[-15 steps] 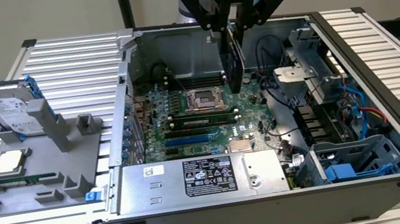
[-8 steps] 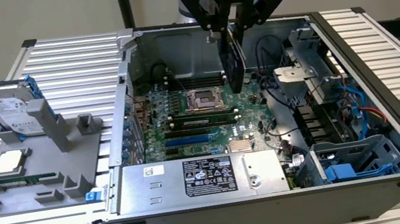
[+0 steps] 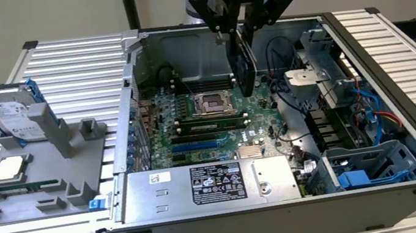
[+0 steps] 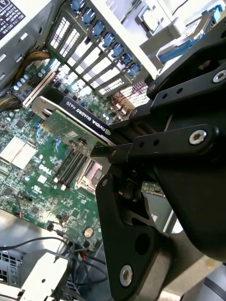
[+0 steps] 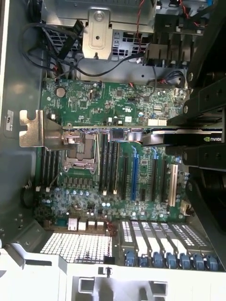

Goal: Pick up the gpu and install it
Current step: 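Insert the gpu into the slot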

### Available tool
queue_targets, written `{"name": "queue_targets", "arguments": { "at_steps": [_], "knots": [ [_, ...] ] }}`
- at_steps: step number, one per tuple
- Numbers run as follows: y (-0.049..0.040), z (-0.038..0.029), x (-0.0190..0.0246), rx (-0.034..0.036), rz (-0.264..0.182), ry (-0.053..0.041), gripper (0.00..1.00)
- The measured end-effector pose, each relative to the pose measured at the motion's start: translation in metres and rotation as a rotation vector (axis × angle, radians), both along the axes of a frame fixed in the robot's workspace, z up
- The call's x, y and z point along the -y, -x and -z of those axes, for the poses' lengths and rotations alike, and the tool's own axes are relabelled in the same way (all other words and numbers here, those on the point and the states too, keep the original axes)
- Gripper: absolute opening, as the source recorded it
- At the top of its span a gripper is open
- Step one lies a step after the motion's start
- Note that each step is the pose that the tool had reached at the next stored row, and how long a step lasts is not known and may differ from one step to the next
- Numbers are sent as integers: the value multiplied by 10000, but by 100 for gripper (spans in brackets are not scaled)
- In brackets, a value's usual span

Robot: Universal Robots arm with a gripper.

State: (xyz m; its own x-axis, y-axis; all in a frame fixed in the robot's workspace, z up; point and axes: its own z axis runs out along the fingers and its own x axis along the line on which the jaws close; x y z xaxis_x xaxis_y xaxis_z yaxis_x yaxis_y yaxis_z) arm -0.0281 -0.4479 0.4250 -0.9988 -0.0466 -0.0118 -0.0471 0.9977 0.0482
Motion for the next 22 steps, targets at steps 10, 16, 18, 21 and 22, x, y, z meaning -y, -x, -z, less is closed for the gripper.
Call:
{"name": "queue_targets", "arguments": {
  "at_steps": [10,16,18,21,22],
  "knots": [
    [0,0,0,0,-398,0,0],
    [0,0,0,0,-627,-1,0],
    [0,-1,0,0,-708,0,0],
    [0,-1,0,0,-828,0,0],
    [0,-1,0,0,-867,0,0]
  ]
}}
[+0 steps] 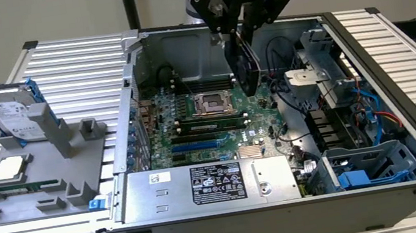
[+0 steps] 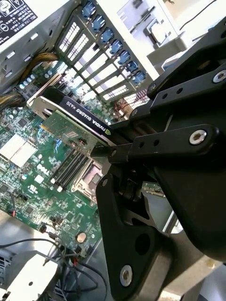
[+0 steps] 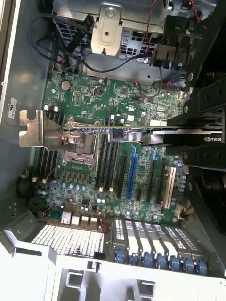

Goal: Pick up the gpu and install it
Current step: 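Insert the gpu into the slot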

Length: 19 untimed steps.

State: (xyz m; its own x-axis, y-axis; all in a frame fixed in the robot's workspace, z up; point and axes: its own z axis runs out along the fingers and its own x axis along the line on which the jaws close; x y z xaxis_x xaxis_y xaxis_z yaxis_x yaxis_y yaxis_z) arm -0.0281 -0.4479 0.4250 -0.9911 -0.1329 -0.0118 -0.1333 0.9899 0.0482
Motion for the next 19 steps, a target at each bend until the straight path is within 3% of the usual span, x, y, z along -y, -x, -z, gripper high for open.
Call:
{"name": "queue_targets", "arguments": {
  "at_steps": [19],
  "knots": [
    [0,-1,0,0,-760,-2,0]
  ]
}}
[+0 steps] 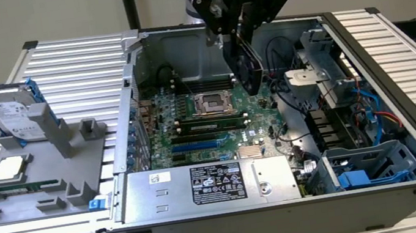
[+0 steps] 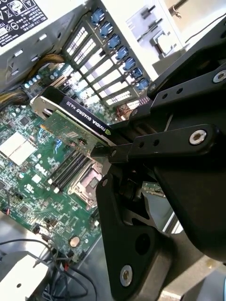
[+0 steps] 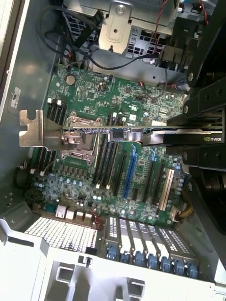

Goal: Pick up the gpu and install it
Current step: 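Insert the gpu into the slot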

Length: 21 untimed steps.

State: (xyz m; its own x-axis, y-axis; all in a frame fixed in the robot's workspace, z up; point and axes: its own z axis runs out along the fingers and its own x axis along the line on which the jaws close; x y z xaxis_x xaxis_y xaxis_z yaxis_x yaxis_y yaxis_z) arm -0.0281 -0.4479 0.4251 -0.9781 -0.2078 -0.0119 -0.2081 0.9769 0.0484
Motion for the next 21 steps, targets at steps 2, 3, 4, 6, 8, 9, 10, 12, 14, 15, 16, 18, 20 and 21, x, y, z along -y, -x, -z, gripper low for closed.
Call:
{"name": "queue_targets", "arguments": {
  "at_steps": [2,3,4,6,8,9,10,12,14,15,16,18,20,21],
  "knots": [
    [0,0,0,0,-81,0,0],
    [0,0,0,0,-122,0,0],
    [0,0,0,0,-163,1,0],
    [0,-1,0,0,-249,1,0],
    [0,-1,0,0,-338,2,0],
    [0,-1,0,0,-384,2,0],
    [0,-1,0,0,-428,2,0],
    [0,-1,0,-1,-517,2,0],
    [0,-2,0,-1,-604,2,0],
    [0,-2,0,-1,-646,2,0],
    [0,-2,0,-1,-689,2,0],
    [0,-1,0,0,-777,1,0],
    [0,-1,0,0,-866,1,0],
    [0,-1,0,0,-906,1,0]
  ]
}}
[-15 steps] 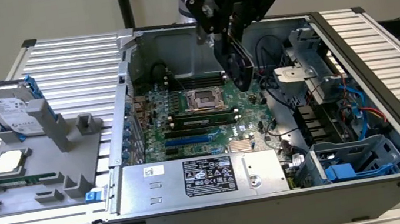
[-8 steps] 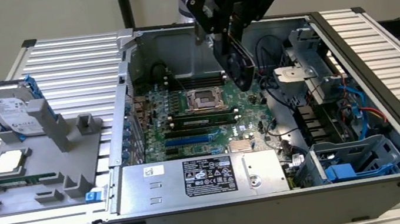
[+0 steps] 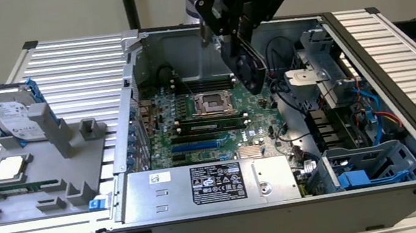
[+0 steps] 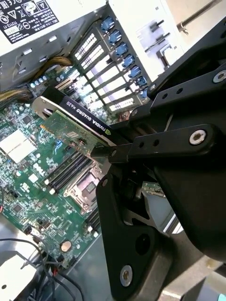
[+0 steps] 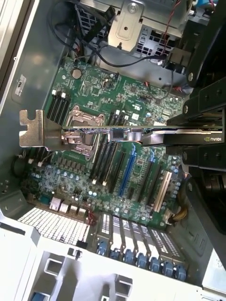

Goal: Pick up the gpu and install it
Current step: 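Insert the gpu into the slot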

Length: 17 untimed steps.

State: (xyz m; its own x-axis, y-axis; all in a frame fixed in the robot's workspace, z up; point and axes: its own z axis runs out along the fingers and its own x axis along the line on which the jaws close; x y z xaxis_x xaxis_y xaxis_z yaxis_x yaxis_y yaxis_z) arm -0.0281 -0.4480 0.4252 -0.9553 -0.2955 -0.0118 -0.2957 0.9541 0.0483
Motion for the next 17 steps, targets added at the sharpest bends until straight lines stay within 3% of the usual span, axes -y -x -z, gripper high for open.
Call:
{"name": "queue_targets", "arguments": {
  "at_steps": [17],
  "knots": [
    [0,0,0,0,-742,0,0]
  ]
}}
